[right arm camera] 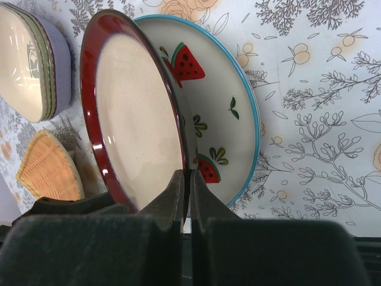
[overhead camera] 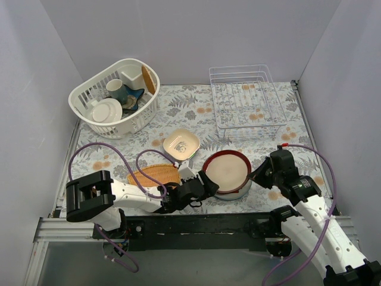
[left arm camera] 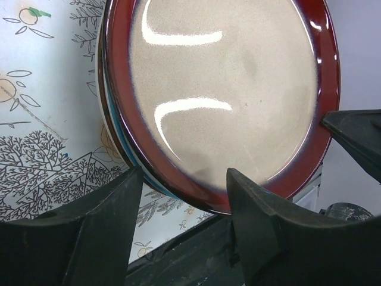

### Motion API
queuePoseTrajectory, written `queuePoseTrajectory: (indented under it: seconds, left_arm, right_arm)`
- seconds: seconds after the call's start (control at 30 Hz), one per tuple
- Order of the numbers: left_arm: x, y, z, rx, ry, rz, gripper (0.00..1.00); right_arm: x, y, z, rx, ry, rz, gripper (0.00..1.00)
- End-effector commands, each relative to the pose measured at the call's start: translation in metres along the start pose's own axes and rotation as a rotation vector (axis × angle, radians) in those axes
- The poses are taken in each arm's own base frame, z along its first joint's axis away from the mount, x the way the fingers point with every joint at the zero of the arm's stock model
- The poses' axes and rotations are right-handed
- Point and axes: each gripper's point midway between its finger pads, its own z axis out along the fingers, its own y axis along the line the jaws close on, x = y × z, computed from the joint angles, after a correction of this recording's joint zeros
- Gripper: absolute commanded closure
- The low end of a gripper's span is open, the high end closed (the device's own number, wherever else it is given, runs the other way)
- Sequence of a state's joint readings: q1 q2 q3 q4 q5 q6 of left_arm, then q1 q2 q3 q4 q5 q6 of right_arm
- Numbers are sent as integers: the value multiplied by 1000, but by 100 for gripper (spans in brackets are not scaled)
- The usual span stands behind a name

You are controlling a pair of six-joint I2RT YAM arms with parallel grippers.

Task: Load the plates into the dish rack
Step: Insert the plate into the dish rack.

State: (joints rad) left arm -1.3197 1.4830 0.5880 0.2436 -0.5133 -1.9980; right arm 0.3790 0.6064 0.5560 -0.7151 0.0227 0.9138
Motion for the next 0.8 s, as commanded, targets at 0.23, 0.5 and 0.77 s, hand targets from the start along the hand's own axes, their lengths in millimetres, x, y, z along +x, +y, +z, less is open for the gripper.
queuePoseTrajectory:
  seconds: [0.23,0.5,0.77]
  left_arm:
    - [-30,-49,-16,92,-48,-537,43]
    - [-30,-46,-12,97,-60,-565,44]
    - [-28,-46,-4,90,-61,-576,77]
  right_arm:
    - [-5,36,-23,-156,2,13,99]
    - [1,33,-23,-162,17,11,99]
    - [8,32,-23,-174,44,10,99]
